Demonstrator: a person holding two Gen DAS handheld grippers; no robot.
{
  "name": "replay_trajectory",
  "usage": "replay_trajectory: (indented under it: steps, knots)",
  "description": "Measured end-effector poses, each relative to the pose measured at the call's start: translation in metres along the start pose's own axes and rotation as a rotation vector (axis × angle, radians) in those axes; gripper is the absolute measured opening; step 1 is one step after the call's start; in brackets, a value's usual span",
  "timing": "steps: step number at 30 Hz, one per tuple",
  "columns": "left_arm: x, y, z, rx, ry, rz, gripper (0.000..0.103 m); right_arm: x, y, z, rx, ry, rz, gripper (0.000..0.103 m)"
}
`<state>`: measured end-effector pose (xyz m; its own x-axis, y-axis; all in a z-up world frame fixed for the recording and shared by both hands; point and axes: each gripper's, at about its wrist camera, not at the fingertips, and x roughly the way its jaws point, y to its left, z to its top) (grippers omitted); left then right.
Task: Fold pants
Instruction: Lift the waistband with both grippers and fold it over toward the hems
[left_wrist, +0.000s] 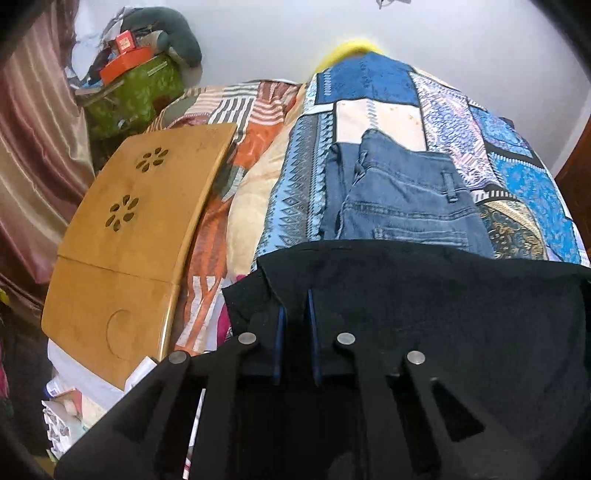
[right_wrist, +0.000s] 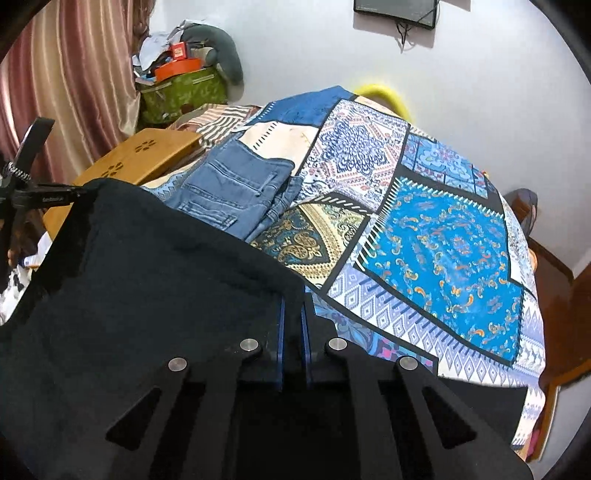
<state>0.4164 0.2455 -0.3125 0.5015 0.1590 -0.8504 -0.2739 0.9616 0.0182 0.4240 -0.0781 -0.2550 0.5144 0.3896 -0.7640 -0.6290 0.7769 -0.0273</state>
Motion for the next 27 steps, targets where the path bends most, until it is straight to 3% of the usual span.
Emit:
replay_trajectory:
  steps: [5,13,20,27]
  knots:
    - [-0.040,-0.004,-0.013,0.052,-0.044,-0.026,0.011,-0.030,0.009,-0.010,-0.008,-0.024,0.019,0.006]
    - [-0.119,0.013,-0.049,0.033,-0.097,-0.048,0.011,-0.088,0.034,-0.035,-0.028,-0.050,0.039,0.006]
    - [-0.173,0.027,-0.108,0.042,-0.107,-0.022,0.008,-0.130,0.072,-0.074,-0.074,-0.054,0.089,0.006]
    - [-0.192,0.033,-0.181,0.057,-0.075,-0.007,0.006,-0.148,0.108,-0.121,-0.090,-0.031,0.153,0.006]
